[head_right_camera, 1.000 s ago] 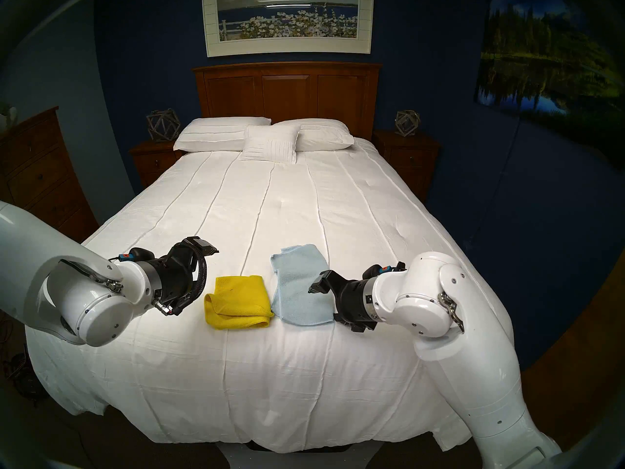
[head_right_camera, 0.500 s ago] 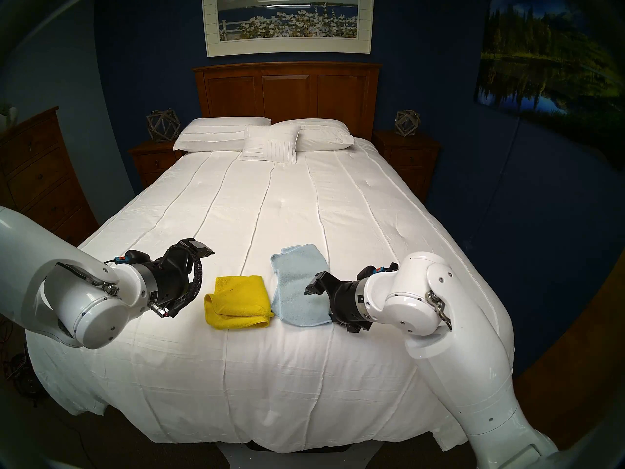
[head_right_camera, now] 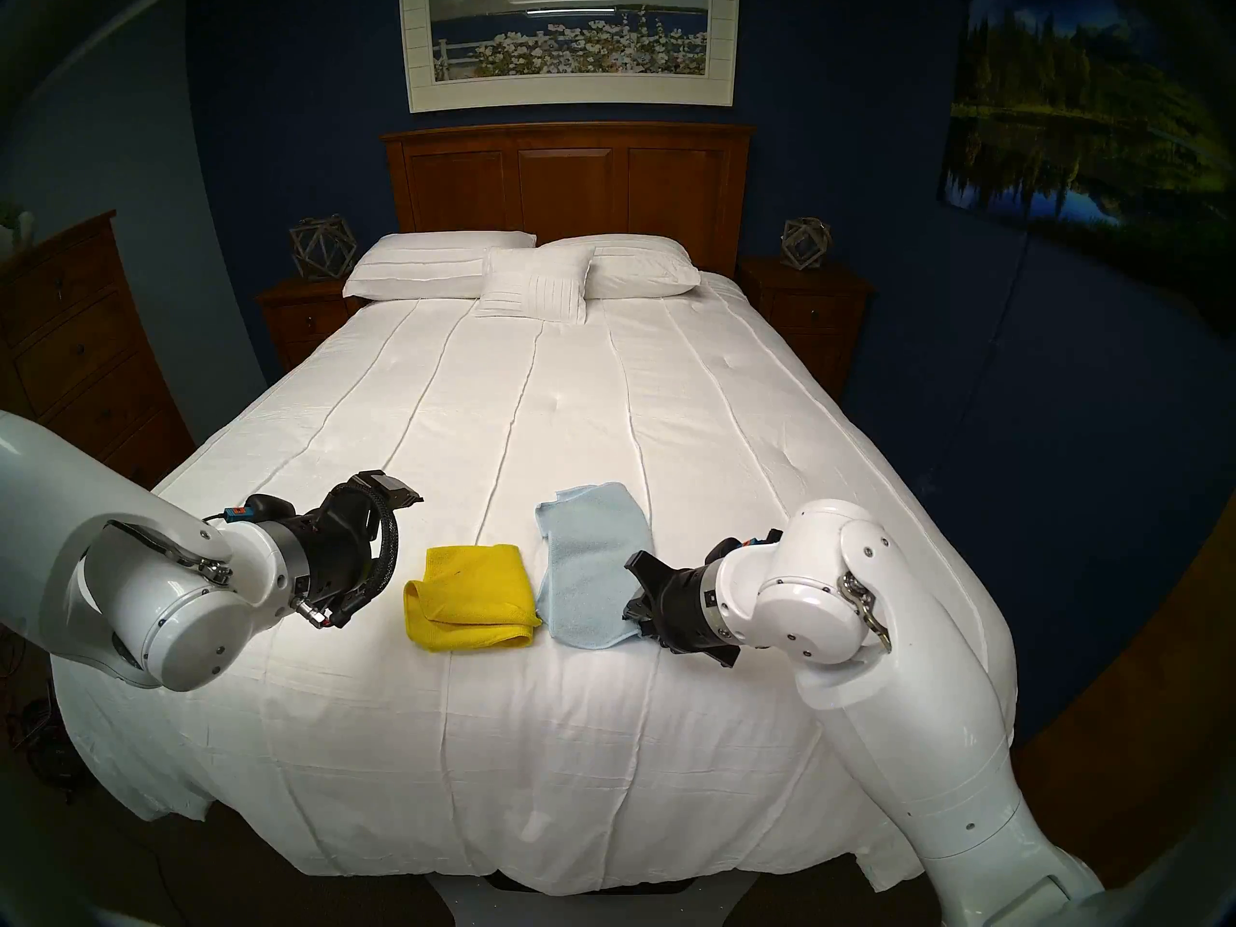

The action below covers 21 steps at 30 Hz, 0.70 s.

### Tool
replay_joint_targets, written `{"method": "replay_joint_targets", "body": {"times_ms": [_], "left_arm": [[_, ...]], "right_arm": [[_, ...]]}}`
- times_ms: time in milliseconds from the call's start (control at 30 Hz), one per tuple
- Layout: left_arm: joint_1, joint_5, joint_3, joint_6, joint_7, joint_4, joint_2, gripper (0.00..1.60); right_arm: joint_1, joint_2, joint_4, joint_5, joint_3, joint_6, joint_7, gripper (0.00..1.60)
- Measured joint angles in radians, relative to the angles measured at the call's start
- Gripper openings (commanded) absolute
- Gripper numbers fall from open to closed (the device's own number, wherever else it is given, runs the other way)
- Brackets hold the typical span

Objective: Fold the hand towels twice and stack them up

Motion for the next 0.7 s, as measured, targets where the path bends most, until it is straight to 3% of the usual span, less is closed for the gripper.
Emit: {"method": "replay_joint_targets", "body": {"times_ms": [33, 300, 700], "left_arm": [[-0.001, 0.0, 0.0, 0.0, 0.001, 0.0, 0.0, 1.6], [-0.005, 0.001, 0.0, 0.0, 0.007, 0.0, 0.003, 1.6], [-0.01, 0.001, 0.004, 0.001, 0.014, 0.011, 0.003, 1.6]], "right_arm": [[0.0, 0.0, 0.001, 0.001, -0.001, 0.0, -0.002, 0.01], [0.001, 0.007, -0.014, 0.022, 0.02, 0.007, -0.012, 0.0], [-0.119, 0.071, -0.127, 0.132, 0.145, 0.044, 0.02, 0.0]]}}
